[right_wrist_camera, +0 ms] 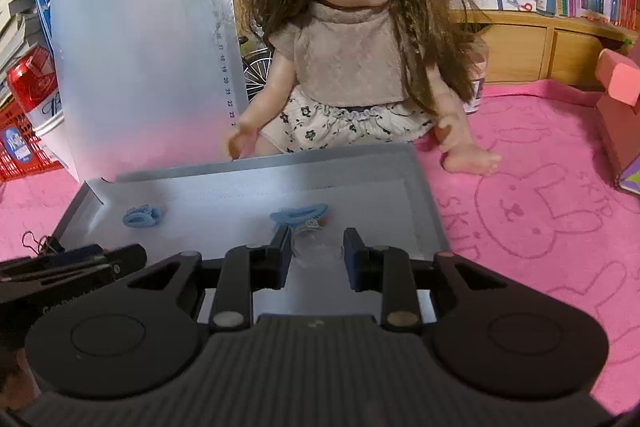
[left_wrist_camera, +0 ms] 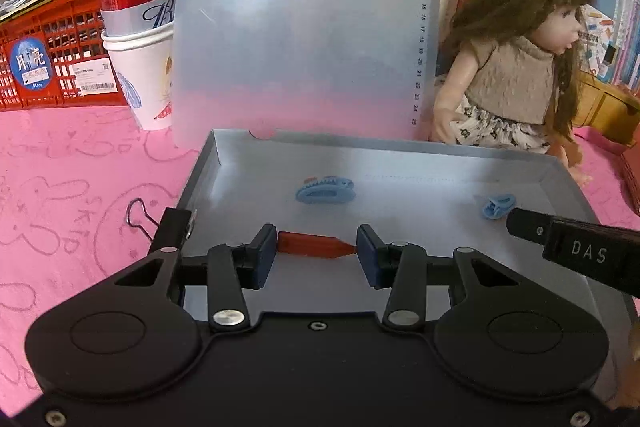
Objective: Organize rigid objects
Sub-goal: 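Carry the orange stick and clear dome into the white box with both tools, then open both tools to release the stick and dome inside the box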
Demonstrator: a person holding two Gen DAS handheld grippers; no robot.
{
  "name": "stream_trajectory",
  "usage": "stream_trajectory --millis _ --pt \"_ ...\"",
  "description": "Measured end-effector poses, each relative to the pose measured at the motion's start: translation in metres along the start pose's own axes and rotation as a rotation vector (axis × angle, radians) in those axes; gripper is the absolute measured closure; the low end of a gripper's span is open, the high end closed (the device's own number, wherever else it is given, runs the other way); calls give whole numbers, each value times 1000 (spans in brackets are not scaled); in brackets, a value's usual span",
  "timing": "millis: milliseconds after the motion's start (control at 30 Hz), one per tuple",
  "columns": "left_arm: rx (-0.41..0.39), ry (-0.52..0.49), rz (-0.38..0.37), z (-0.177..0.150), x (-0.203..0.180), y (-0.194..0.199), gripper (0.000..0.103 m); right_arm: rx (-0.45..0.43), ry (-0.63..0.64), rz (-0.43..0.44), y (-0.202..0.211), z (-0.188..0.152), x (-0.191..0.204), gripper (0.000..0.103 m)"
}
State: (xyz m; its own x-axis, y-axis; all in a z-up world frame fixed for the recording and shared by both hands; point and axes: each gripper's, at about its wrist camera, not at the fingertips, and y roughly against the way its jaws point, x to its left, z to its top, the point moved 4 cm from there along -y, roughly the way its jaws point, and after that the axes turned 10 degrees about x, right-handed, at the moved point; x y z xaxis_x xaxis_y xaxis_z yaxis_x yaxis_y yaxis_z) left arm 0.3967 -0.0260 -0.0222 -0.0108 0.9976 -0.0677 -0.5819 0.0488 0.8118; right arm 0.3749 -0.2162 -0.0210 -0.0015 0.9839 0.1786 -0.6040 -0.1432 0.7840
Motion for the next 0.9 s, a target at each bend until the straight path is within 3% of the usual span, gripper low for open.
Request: stream_trajectory --millis 733,800,900 --pt "5 -45 48 2 -5 -5 60 10 22 -13 -8 1 6 66" --pt "1 -52 54 2 -5 -4 60 10 19 -16 -8 1 5 54" --pt "0 -51 62 1 -5 -3 54 8 12 -29 -6 1 4 42"
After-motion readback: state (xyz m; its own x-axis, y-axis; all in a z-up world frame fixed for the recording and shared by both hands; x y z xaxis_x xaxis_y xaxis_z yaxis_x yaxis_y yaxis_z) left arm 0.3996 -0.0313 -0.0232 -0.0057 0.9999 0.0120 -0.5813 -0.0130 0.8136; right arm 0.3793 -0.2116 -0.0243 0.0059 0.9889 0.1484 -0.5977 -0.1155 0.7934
